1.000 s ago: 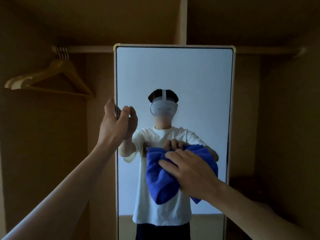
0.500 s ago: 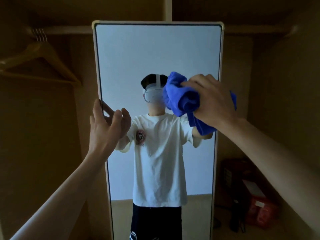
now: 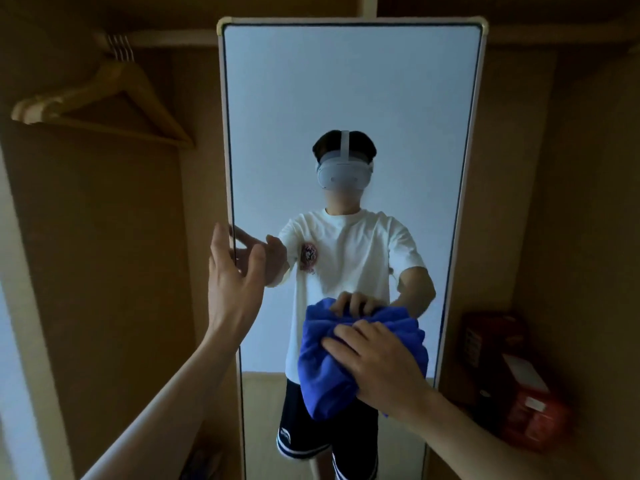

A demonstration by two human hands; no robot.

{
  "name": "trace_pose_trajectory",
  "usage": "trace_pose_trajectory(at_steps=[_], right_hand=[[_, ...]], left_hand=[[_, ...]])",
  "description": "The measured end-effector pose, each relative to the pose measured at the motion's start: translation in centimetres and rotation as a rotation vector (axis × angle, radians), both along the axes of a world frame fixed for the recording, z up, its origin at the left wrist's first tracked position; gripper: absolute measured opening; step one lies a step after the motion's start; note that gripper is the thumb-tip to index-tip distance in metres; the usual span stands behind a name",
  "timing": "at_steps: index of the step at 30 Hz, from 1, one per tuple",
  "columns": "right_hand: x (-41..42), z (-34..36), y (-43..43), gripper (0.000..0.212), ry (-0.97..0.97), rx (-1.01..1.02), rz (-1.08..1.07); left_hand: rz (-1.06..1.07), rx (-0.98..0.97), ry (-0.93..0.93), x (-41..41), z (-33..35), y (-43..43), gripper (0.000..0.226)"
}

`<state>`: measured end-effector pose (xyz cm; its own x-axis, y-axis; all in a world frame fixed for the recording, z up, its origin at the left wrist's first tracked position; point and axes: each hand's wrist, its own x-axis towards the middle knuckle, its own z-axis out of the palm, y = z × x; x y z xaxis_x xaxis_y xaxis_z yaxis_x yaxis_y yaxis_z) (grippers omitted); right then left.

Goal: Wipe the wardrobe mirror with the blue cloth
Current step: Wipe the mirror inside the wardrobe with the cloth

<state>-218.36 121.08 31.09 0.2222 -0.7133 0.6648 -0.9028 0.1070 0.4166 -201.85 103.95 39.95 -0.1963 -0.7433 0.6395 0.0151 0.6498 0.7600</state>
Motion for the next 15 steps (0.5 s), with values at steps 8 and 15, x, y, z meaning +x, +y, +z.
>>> trace_pose_trajectory(at_steps=[8, 15], right_hand=[[0.7, 6.6, -2.0, 0.046, -0.062, -0.171, 0.013], [4.8, 17.6, -5.2, 0.033, -0.186, -0.316, 0.013]], left_hand=[[-0.101, 0.168, -0.078, 1.3, -2.4, 0.3, 0.048], [-0.278, 0.311, 0.006, 2.6, -1.6, 0.0, 0.079]])
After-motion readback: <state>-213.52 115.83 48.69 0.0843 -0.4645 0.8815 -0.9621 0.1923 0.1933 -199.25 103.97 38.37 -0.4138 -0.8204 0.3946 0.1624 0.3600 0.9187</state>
